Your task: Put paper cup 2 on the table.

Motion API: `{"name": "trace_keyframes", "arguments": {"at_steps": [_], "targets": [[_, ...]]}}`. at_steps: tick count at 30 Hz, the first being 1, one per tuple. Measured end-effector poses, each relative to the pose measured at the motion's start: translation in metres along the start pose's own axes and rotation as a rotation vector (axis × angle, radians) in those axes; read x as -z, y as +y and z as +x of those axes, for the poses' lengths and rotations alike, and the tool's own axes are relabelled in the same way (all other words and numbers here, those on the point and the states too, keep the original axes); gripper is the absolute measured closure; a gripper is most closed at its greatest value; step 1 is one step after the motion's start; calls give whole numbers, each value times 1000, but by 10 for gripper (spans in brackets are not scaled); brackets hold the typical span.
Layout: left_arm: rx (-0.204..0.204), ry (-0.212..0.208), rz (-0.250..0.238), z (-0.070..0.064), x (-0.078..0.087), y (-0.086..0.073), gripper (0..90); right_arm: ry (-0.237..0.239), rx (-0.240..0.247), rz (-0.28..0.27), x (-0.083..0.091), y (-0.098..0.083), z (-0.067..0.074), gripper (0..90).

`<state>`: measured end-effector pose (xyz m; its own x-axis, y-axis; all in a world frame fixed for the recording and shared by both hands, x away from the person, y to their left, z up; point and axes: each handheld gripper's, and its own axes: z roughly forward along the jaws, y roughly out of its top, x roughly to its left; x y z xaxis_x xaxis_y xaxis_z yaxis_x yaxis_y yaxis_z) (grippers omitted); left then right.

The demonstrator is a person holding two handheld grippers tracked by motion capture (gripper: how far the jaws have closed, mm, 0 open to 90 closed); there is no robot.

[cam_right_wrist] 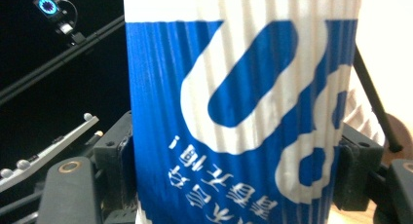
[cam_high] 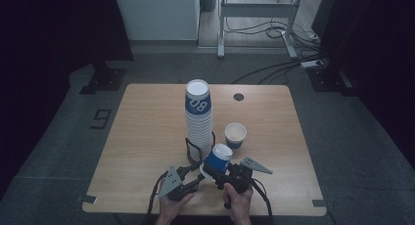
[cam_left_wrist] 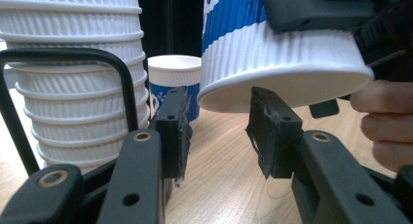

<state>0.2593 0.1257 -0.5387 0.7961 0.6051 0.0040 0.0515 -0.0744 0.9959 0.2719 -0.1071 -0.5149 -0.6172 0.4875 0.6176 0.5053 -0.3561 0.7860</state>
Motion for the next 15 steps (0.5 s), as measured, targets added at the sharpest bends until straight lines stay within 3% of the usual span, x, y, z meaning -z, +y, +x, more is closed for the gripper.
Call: {"name": "trace_keyframes", "arguments": {"at_steps": [10,15], "targets": [[0,15,-19,-4,-4,0,592,0,-29,24,-3,-5,-2,221],[-4,56,-48,-9,-9,-2,588,2,-43,35,-6,-8,0,220]]}}
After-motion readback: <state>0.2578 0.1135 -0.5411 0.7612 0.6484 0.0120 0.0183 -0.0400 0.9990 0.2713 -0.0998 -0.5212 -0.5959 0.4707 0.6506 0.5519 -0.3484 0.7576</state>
